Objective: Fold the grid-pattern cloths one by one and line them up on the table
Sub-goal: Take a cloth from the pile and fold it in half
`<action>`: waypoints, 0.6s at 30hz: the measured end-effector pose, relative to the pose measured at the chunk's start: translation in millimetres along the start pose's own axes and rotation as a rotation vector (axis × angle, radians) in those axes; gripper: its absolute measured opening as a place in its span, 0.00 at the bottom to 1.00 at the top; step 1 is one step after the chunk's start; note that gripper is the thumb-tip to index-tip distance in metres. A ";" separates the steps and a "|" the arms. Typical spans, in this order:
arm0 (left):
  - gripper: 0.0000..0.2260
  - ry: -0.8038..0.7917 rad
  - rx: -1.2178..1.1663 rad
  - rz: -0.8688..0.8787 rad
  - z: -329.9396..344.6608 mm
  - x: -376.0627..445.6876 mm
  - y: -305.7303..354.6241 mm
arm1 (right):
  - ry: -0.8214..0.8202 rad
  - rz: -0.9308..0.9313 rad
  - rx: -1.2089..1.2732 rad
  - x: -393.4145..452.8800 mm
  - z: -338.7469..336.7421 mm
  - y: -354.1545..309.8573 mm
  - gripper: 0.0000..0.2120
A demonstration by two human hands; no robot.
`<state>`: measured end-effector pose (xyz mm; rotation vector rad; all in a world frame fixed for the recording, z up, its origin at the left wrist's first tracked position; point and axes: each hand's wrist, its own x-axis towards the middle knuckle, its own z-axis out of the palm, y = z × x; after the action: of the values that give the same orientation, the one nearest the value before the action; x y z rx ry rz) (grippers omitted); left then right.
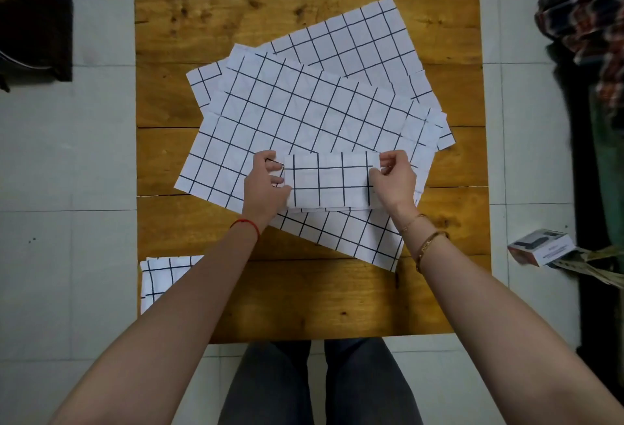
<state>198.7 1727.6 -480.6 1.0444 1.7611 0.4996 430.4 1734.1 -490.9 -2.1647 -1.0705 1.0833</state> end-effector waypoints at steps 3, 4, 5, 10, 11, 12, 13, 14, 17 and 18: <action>0.29 -0.005 0.000 0.052 2.3 -1.0 -4.4 | 0.041 -0.050 0.001 1.0 3.7 -2.7 0.15; 0.29 0.007 0.004 0.074 3.0 -2.3 -5.2 | 0.067 -0.080 -0.033 0.6 4.9 -4.3 0.15; 0.28 0.025 0.037 0.121 3.8 -3.8 -6.0 | 0.090 -0.122 -0.088 -0.2 6.1 -6.3 0.16; 0.23 0.037 0.558 0.485 10.5 -6.2 -7.6 | -0.057 -0.638 -0.446 -11.0 24.0 -18.0 0.14; 0.24 0.005 0.651 0.508 12.5 -6.3 -9.6 | -0.128 -0.721 -0.529 -14.4 30.1 -18.4 0.16; 0.25 -0.029 0.735 0.515 14.4 -7.0 -11.8 | -0.193 -0.777 -0.609 -18.0 36.7 -19.0 0.18; 0.26 -0.056 0.809 0.507 15.9 -7.9 -14.6 | -0.250 -0.809 -0.686 -22.1 43.1 -19.7 0.20; 0.26 -0.075 0.875 0.493 17.3 -8.4 -18.2 | -0.302 -0.818 -0.757 -25.9 48.6 -20.9 0.22; 0.27 -0.083 1.025 0.481 18.1 -8.1 -25.9 | -0.405 -0.794 -0.915 -31.4 60.5 -18.2 0.25; 0.28 -0.087 1.049 0.483 17.9 -7.0 -27.5 | -0.428 -0.777 -0.950 -31.5 62.0 -16.0 0.26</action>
<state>204.1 1704.6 -504.5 2.1997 1.6684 -0.2611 360.7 1722.3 -500.9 -1.7301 -2.7464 0.7067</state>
